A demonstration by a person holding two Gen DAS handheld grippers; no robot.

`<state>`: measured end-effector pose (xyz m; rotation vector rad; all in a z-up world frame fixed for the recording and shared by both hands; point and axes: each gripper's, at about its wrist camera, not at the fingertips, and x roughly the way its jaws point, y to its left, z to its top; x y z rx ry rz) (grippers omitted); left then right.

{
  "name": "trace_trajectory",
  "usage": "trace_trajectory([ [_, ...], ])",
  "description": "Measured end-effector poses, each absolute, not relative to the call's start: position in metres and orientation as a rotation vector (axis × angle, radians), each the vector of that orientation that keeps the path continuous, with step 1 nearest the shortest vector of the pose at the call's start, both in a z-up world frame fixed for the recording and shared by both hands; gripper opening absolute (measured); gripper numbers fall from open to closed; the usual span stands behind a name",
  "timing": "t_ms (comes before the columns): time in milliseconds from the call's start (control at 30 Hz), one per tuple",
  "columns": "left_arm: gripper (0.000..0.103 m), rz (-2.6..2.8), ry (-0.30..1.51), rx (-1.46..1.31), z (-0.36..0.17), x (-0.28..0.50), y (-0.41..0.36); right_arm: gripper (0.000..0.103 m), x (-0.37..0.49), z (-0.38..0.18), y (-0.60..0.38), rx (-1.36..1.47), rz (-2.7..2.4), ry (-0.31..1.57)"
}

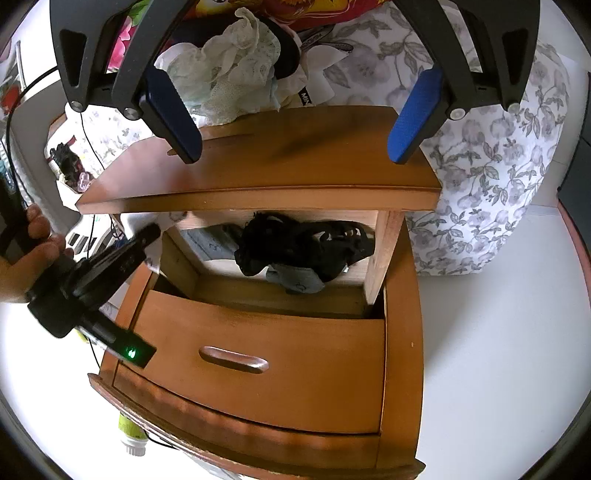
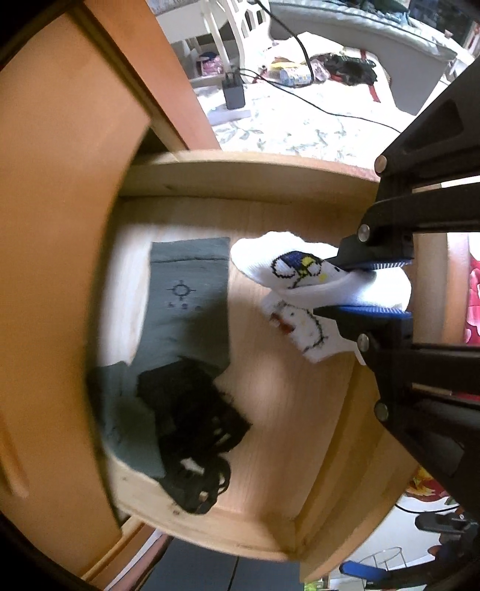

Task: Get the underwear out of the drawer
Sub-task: 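Close the right gripper on the white Hello Kitty sock, then lift the white Hello Kitty sock up out of the drawer with the right gripper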

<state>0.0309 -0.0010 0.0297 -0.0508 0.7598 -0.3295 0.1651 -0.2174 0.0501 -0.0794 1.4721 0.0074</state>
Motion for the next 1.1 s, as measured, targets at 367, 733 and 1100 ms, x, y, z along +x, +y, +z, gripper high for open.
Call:
trace_trajectory([
  [367,0.101,-0.322,0.740,-0.069,0.037,0.027,0.007,0.017,0.157,0.110,-0.212,-0.090,-0.002,1.375],
  [733,0.101,-0.299,0.712,-0.076,0.048,0.016,0.013,0.017,0.151,0.137,-0.219,-0.083,0.033,1.271],
  [1100,0.101,-0.302,0.667,-0.044,0.067,-0.004,0.006,0.017,0.117,0.166,-0.209,-0.100,0.087,1.200],
])
